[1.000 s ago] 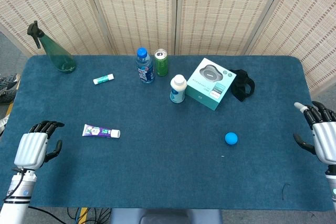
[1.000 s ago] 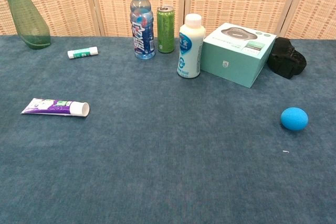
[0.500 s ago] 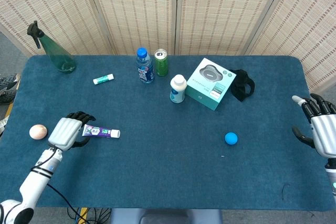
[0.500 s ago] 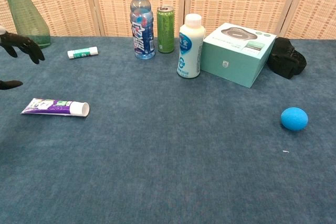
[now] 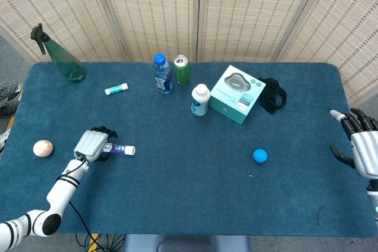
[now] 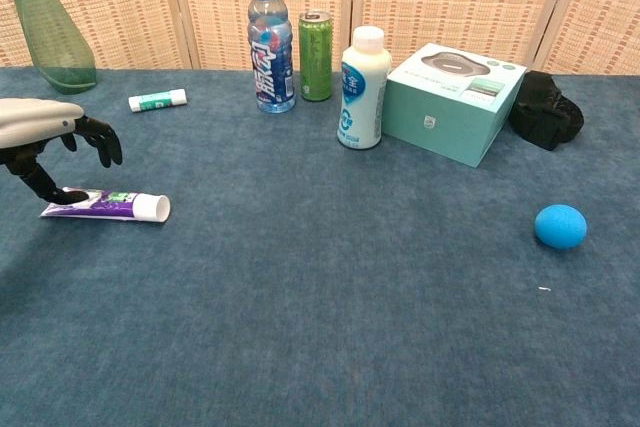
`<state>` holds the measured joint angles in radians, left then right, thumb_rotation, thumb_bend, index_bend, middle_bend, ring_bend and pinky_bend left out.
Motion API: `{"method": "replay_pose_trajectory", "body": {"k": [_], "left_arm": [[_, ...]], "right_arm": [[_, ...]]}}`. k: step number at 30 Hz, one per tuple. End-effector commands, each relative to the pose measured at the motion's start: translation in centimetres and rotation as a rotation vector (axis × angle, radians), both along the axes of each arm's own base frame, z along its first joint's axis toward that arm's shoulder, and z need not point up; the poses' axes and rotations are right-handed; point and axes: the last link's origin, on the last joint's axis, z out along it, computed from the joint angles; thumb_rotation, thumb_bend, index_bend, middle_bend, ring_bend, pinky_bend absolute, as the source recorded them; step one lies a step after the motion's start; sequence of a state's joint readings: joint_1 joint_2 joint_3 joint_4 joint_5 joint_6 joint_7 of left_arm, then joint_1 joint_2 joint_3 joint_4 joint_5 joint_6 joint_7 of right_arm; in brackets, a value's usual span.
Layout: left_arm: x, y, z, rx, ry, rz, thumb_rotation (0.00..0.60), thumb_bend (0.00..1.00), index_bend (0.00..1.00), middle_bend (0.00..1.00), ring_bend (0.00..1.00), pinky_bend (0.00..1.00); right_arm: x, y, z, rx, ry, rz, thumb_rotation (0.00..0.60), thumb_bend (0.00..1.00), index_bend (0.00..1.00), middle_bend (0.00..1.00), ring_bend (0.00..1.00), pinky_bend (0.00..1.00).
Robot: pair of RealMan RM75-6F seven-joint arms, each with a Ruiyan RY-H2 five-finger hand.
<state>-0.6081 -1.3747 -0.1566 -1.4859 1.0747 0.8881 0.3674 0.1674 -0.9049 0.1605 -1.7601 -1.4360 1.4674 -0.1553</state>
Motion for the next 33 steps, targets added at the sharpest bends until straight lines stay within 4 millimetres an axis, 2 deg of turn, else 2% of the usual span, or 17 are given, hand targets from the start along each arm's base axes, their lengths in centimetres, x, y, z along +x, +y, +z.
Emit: {"method": "replay_pose_trajectory", "body": {"k": [1,15,33], "left_arm": [[-0.2,-0.2,-0.6,0.003,-0.001,0.019,0.600,0.25,0.31,0.32,0.19,0.21],[-0.2,0.0,-3.1,0.022,-0.017,0.033,0.600,0.22,0.34,0.36,0.21,0.21],[-0.7,0.7,-4.1,0.034,-0.036,0.042,0.600,0.22,0.39,0.43,0.26,0.21]], "right_arm": [[-0.1,0.0,0.0,0.001,-0.001,-0.005,0.600,0.17,0.22,0.31,0.15,0.28],[-0.5,0.4,0.0,0.002,-0.008,-0.024,0.600,0.17,0.22,0.31,0.15,0.28],[-0.9,0.7,0.1,0.002,-0.009,-0.044,0.600,0.17,0.22,0.31,0.15,0.28]]}}
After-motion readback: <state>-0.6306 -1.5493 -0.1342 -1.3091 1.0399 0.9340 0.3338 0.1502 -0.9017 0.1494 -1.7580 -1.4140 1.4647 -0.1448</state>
